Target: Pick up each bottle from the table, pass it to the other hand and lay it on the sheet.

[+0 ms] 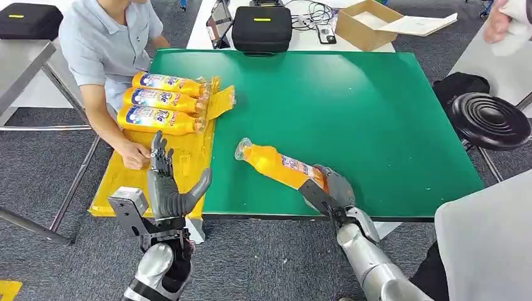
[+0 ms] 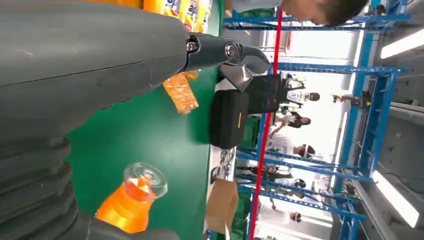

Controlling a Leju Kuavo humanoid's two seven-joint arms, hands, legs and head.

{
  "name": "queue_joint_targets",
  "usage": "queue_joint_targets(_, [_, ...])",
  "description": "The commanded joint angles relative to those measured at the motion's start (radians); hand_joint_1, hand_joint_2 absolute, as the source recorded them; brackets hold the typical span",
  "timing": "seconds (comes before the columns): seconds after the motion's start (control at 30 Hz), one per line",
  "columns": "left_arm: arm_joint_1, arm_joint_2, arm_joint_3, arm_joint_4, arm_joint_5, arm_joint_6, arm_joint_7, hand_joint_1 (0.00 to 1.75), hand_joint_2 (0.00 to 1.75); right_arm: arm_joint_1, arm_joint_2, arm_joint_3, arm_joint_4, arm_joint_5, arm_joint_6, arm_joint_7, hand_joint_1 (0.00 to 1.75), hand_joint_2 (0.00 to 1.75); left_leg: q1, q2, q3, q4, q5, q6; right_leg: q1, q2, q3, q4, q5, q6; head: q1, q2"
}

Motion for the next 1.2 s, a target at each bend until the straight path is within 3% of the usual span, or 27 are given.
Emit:
queue_joint_targets(0.03, [0.039,0.038,0.031,0.077,0.115,-0.090,0.146,0.00,1.75,0.175,0.052,-0.020,-0.441,-0.211,-0.043,-0.039,1.75,1.75,0.000,0.001,0.001,-0.001,-0.001,-0.001,0.000,0.001,0.001,-0.001,0.000,-0.001,0.000,0.000])
queue_joint_targets(0.13, [0.057,0.052,0.010,0.111,0.144,-0.150,0.170,0.00,1.75,0.246,0.053,0.056,-0.613,-0.275,-0.052,0.003,1.75,1.75,0.001,0.002,0.002,-0.001,-0.002,-0.002,0.001,0.002,0.002,-0.001,-0.001,-0.003,0.000,0.000])
queue_joint_targets(0.3, [0.083,0.065,-0.028,0.117,0.156,-0.235,0.195,0.00,1.75,0.282,0.066,0.108,-0.667,-0.345,-0.040,0.008,1.75,1.75,0.001,0.002,0.000,-0.001,-0.002,-0.002,0.001,0.001,0.000,-0.001,-0.002,-0.003,0.000,0.000])
queue_joint_targets(0.53, [0.088,0.051,-0.062,0.081,0.115,-0.271,0.145,0.00,1.75,0.282,0.070,0.267,-0.607,-0.330,0.017,0.010,1.75,1.75,0.001,0.002,-0.002,-0.001,-0.002,-0.001,0.001,0.002,-0.002,-0.001,-0.001,-0.002,0.000,0.000])
queue_joint_targets(0.8, [0.091,0.049,-0.066,0.061,0.084,-0.247,0.132,0.00,1.75,0.285,0.073,0.288,-0.588,-0.320,0.006,0.005,1.75,1.75,0.001,0.001,-0.003,-0.001,-0.001,-0.001,0.000,0.000,-0.003,-0.001,-0.001,-0.002,0.000,0.000])
queue_joint_targets(1.03, [0.082,0.031,-0.090,0.010,0.068,-0.237,0.101,0.00,1.75,0.285,0.086,0.462,-0.489,-0.237,0.033,-0.049,1.75,1.75,0.003,0.002,-0.001,-0.001,-0.002,-0.002,0.002,0.001,0.000,-0.002,-0.001,-0.003,0.000,0.000])
queue_joint_targets(1.2, [0.052,0.020,-0.096,0.046,0.107,-0.229,0.112,0.00,1.75,0.269,0.089,0.501,-0.459,-0.240,0.036,-0.055,1.75,1.75,0.001,-0.001,-0.003,-0.001,-0.001,-0.001,0.001,-0.001,-0.003,-0.001,-0.001,-0.002,0.000,0.000])
